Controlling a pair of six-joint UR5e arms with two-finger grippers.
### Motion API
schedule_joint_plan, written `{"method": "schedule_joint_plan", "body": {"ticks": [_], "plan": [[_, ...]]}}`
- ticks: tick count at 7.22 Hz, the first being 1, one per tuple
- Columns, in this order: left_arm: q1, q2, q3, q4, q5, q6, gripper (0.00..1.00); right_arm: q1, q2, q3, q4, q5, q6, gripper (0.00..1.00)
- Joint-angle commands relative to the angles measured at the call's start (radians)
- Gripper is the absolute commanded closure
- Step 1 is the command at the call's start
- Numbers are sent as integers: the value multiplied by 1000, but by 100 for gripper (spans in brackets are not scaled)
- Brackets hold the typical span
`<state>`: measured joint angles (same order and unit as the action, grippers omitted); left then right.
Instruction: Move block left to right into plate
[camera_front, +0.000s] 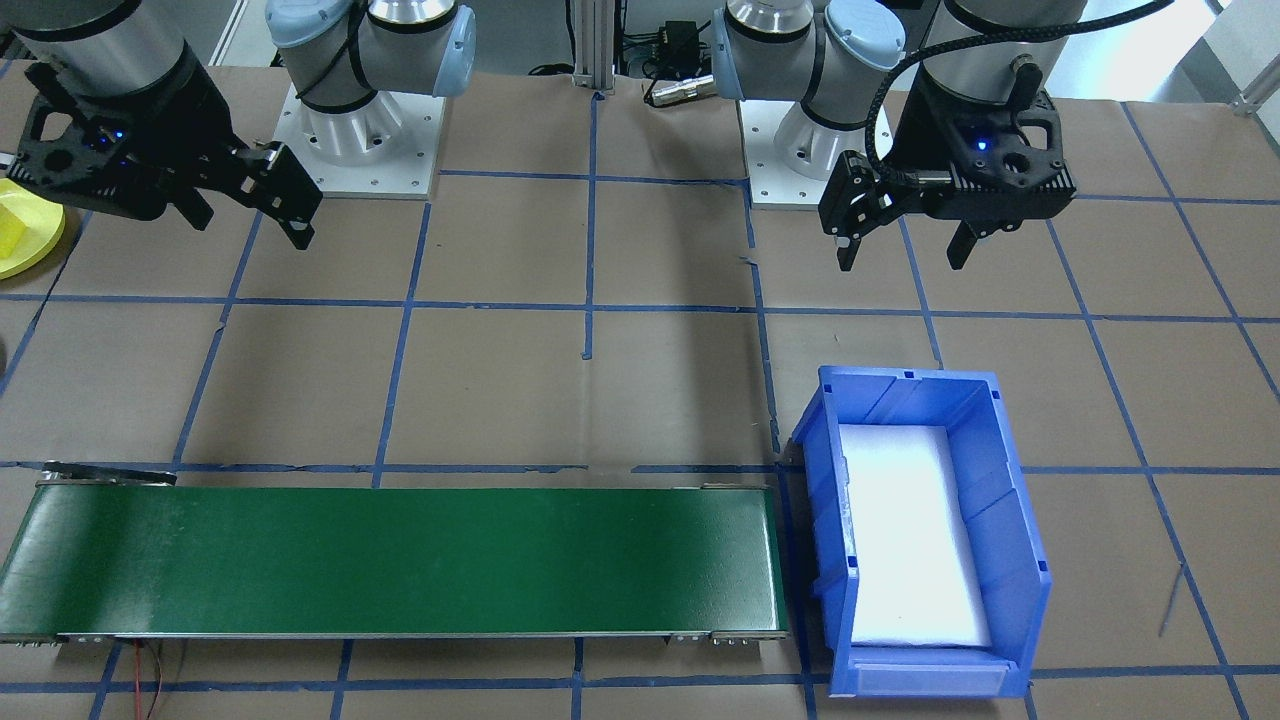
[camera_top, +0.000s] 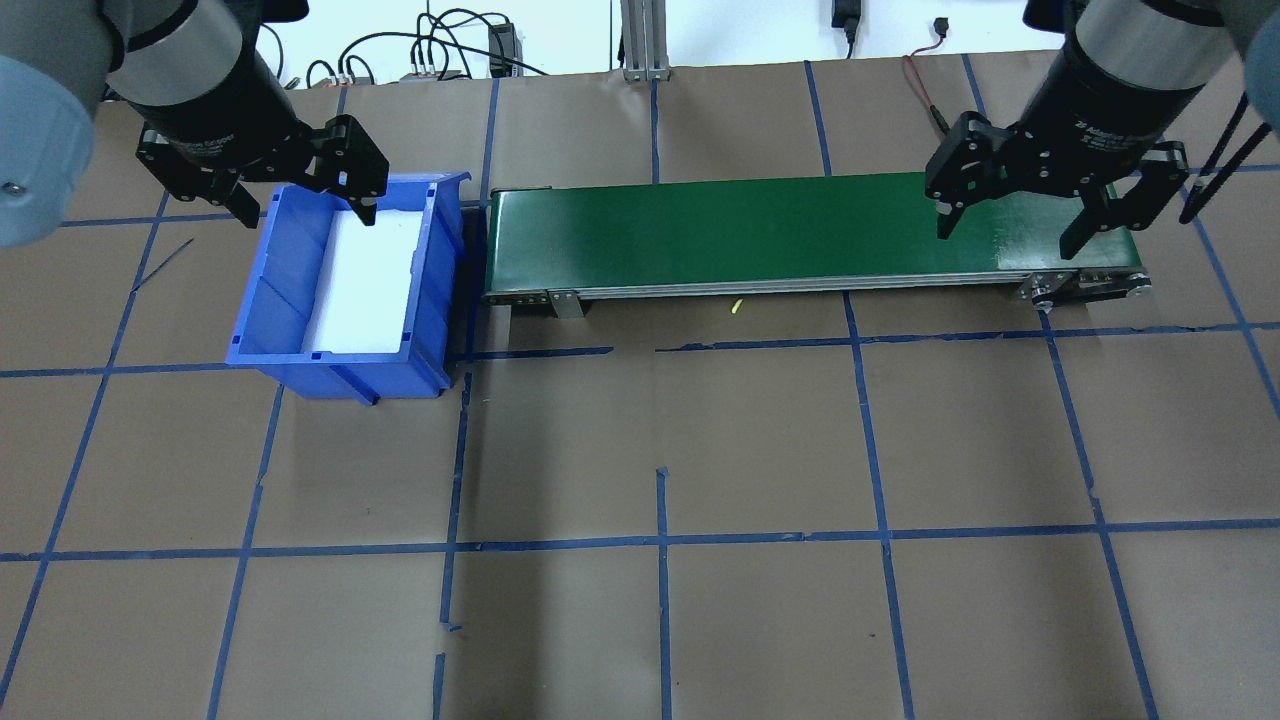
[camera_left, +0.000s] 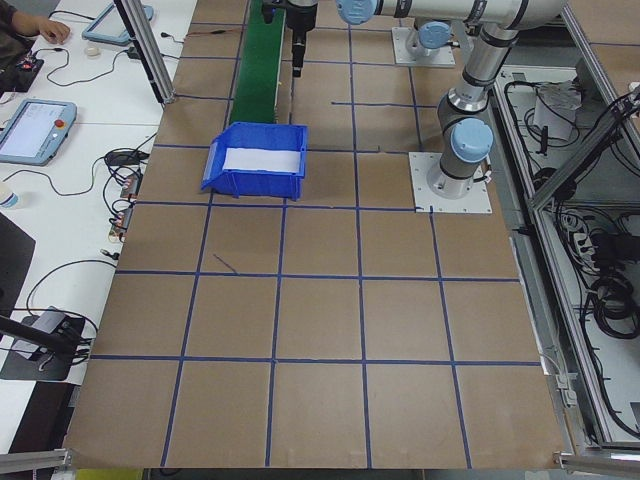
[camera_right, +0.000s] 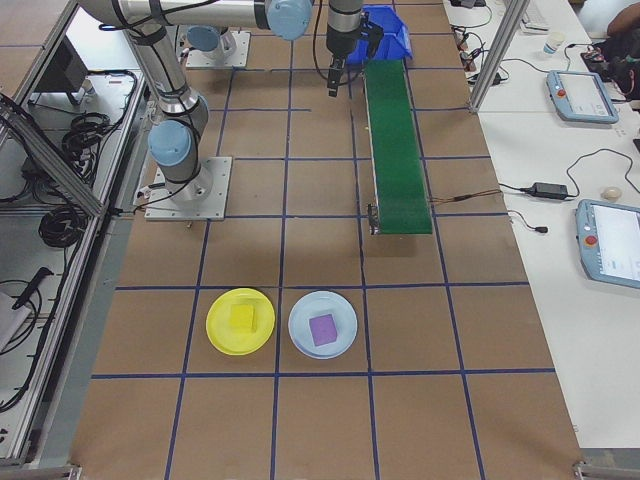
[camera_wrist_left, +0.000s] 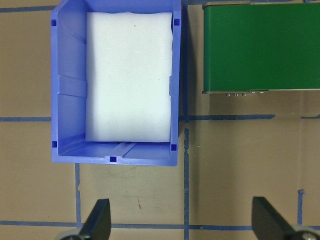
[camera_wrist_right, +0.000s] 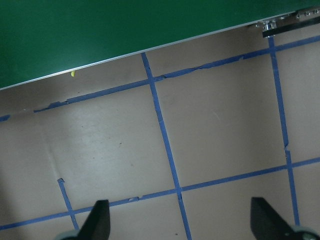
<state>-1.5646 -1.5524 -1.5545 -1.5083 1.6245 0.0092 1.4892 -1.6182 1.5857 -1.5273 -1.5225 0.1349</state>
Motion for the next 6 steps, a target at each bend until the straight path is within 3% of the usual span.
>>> {"method": "schedule_joint_plan", "body": {"ticks": [1, 6], "plan": [[0, 0, -1, 0, 0, 0, 0, 6, 6, 13, -54, 1, -31, 0], [1, 0, -1, 0, 0, 0, 0, 60, 0, -21, -60, -30, -61, 0]]}}
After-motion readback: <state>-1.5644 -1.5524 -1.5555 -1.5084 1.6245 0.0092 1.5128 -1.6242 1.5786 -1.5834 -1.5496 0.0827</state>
